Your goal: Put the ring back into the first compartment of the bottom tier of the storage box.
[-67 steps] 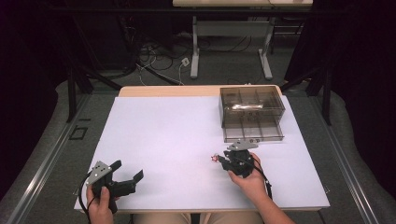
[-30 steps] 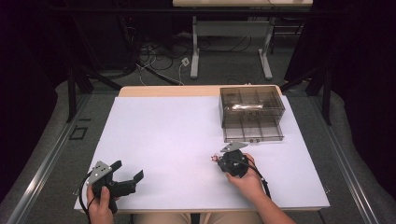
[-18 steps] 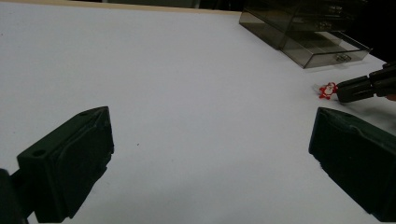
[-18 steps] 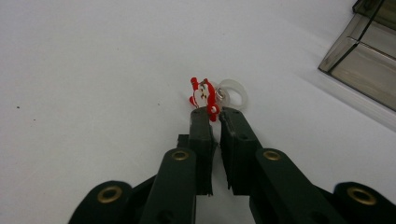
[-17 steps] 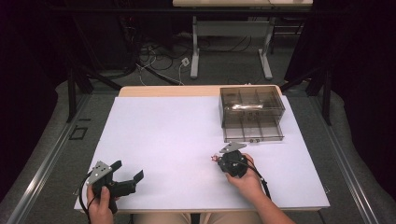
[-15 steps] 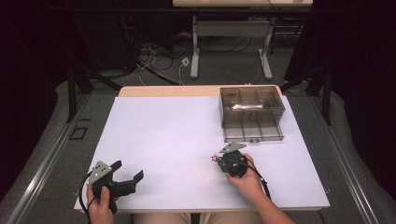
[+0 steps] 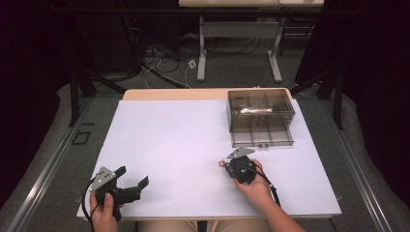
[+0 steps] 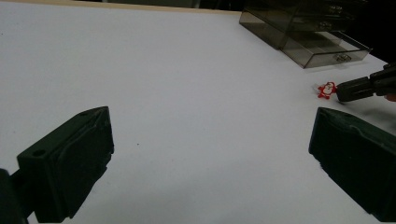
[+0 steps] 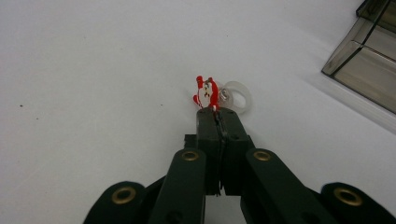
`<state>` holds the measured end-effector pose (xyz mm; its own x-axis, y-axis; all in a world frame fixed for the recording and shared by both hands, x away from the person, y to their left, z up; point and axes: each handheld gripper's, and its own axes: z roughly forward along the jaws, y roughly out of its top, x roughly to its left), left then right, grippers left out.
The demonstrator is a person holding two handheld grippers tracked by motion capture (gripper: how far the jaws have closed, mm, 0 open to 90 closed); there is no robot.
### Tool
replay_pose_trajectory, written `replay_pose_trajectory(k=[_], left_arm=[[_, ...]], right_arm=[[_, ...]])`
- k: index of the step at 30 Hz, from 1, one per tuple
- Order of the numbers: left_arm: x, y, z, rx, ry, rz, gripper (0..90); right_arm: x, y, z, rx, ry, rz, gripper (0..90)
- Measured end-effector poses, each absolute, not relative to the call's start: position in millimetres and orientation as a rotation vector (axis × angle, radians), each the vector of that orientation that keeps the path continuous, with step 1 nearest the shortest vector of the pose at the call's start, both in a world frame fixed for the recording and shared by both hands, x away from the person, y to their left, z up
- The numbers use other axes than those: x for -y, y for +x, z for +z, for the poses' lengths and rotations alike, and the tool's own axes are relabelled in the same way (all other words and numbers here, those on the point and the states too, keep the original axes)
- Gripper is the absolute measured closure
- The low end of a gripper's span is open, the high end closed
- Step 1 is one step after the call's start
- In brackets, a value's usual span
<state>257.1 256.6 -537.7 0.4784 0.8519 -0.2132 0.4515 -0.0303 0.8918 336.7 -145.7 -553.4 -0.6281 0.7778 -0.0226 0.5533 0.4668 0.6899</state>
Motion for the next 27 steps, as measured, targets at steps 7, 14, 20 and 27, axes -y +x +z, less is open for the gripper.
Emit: replay_pose_trajectory(k=[7,14,20,27], left_arm=[[-256.5,257.0,-537.6,-1.134,1.66,0.472,0.1],[-256.4,257.0,-537.7,-1.135,1.66,0.472,0.1],[-256.2,257.0,-537.7,-1.136,1.66,0.47,0.1],[-256.4,257.2,-537.8,-1.136,1.662,0.472,0.1]], right_arm=[[146.4,337.7,-553.8,-2.396,1.125,0.959,89.7],[148.1,338.1,-552.8,-2.396,1.127,0.975,89.9],[149.7,337.7,-550.8,-2.39,1.137,0.997,89.9],[150.2,336.6,-549.1,-2.363,1.138,1.023,89.9]])
